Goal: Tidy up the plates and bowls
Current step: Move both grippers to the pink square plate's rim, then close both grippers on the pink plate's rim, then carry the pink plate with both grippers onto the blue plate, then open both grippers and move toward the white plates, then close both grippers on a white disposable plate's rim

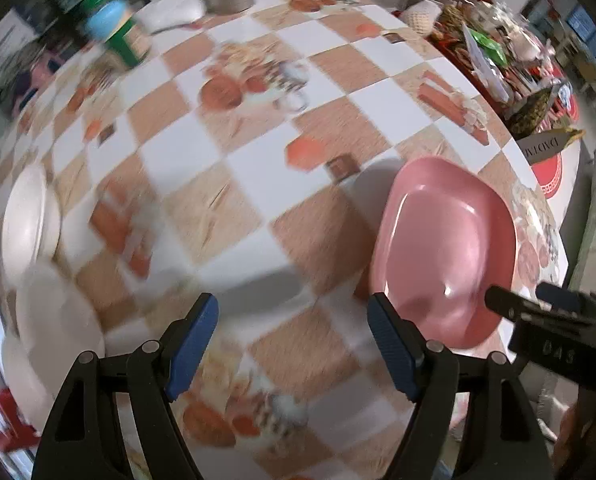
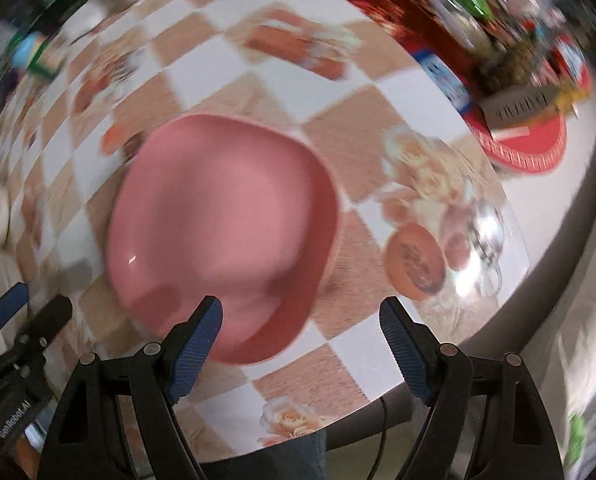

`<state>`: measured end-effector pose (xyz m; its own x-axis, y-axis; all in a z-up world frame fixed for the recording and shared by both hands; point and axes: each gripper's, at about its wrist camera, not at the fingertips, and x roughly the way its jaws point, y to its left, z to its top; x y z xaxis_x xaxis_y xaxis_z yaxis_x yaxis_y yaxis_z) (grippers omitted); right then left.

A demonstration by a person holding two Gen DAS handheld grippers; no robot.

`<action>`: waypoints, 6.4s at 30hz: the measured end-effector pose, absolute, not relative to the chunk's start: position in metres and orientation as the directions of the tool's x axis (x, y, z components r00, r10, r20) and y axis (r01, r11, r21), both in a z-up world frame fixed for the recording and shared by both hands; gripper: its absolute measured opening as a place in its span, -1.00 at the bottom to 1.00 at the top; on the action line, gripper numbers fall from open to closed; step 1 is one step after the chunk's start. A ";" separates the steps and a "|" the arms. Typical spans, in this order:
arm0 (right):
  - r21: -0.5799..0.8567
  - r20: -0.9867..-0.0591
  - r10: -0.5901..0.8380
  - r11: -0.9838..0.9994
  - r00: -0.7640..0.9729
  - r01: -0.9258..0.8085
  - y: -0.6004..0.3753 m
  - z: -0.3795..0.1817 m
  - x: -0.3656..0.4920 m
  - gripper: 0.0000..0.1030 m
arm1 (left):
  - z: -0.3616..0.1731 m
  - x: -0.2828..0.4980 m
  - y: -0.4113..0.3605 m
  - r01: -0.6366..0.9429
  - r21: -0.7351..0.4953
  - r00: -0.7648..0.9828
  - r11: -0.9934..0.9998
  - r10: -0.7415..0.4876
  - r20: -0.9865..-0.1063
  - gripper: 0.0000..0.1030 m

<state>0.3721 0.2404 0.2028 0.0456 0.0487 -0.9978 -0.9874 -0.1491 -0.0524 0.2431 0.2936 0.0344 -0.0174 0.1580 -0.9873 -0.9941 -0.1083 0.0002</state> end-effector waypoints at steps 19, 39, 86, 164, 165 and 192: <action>-0.022 -1.000 -0.013 -0.017 0.022 -1.000 0.301 0.181 0.432 0.59 | -0.016 0.289 0.360 -0.990 0.068 -0.054 0.121 0.116 -0.992 0.55; 0.020 -1.000 0.017 -0.144 -0.023 -0.989 0.299 0.197 0.399 -0.39 | -0.017 0.292 0.344 -0.992 -0.086 0.094 0.093 0.077 -0.993 -0.63; 0.190 -0.972 -0.226 -0.592 -0.065 -0.783 0.131 0.221 0.257 -0.52 | 0.008 0.169 0.117 -0.928 -0.039 0.029 -0.372 0.032 -0.999 -0.62; 0.248 -0.967 -0.229 -0.761 -0.110 -0.599 0.087 0.195 0.116 0.60 | 0.065 0.036 0.012 -0.723 0.095 -0.176 -0.684 0.050 -0.983 0.55; 0.244 -0.969 -0.222 -0.756 -0.112 -0.607 0.091 0.196 0.118 0.60 | 0.069 0.038 0.017 -0.727 0.091 -0.175 -0.680 0.056 -0.983 0.55; 0.252 -0.968 -0.174 -0.699 -0.183 -0.669 0.193 0.194 0.096 0.60 | 0.052 -0.010 0.194 -0.812 0.170 -0.241 -0.558 0.055 -0.969 0.55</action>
<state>0.0962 0.1926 0.1943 -0.1830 -0.1742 -0.9676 -0.6690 -0.6991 0.2524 -0.0097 0.1936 0.0525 -0.2406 0.0545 -0.9691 -0.8121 -0.5581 0.1703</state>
